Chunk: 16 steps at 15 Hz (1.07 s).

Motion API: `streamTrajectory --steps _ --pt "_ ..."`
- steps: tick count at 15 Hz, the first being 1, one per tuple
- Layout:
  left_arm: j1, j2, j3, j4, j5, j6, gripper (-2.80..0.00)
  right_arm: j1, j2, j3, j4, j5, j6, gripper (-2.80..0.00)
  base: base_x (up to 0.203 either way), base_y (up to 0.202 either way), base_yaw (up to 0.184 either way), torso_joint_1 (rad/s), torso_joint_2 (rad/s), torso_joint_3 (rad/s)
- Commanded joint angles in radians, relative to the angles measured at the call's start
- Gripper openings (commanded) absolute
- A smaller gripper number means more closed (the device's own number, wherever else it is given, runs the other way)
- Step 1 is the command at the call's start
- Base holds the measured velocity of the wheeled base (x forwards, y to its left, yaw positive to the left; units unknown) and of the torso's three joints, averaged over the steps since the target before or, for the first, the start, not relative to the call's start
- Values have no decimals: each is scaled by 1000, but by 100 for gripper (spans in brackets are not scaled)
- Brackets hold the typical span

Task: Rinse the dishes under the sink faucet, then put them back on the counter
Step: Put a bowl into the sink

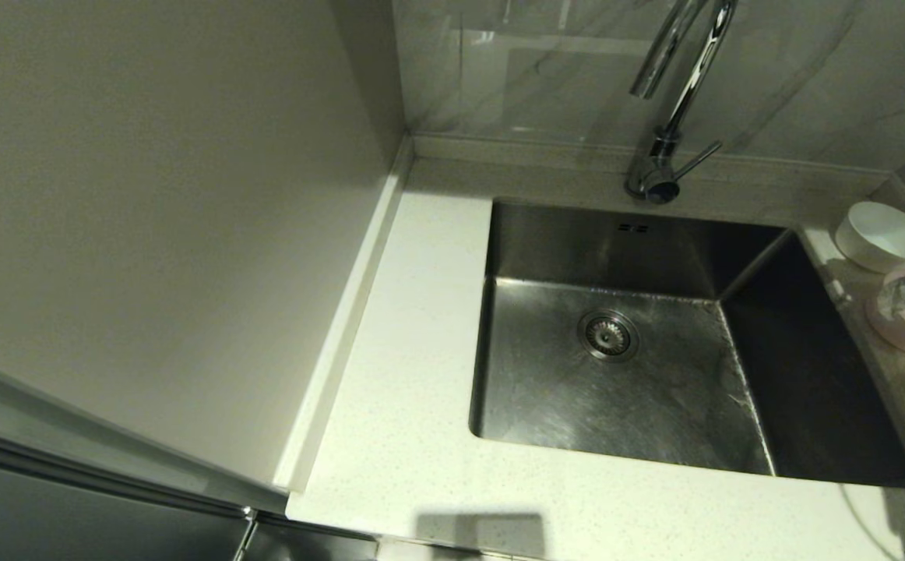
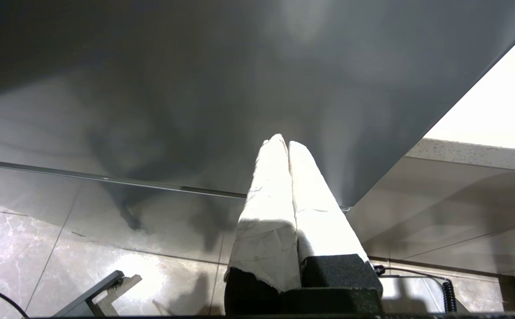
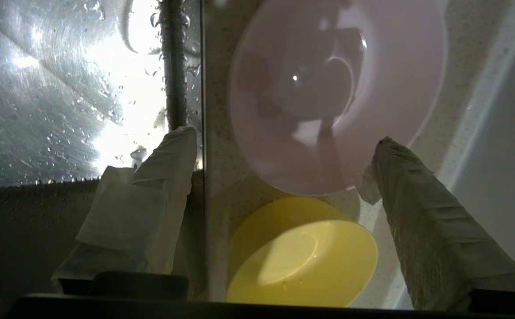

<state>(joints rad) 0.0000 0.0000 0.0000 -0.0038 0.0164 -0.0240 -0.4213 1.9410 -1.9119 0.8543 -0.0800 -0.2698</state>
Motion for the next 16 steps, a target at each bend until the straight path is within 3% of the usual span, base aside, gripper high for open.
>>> streamTrajectory --steps 1,7,8,16 --pt "0 -2 0 -1 0 -1 -280 0 35 -10 4 0 -4 0 0 0 0 0 0 0" --pt "0 -2 0 -1 0 -1 -280 2 92 -19 -1 0 -11 0 0 0 0 0 0 0" --pt "0 -2 0 -1 0 -1 -280 1 95 -19 -1 0 -25 -280 0 0 0 0 0 0" --pt "0 -2 0 -1 0 -1 -280 5 108 -14 0 16 -72 -280 0 0 0 0 0 0"
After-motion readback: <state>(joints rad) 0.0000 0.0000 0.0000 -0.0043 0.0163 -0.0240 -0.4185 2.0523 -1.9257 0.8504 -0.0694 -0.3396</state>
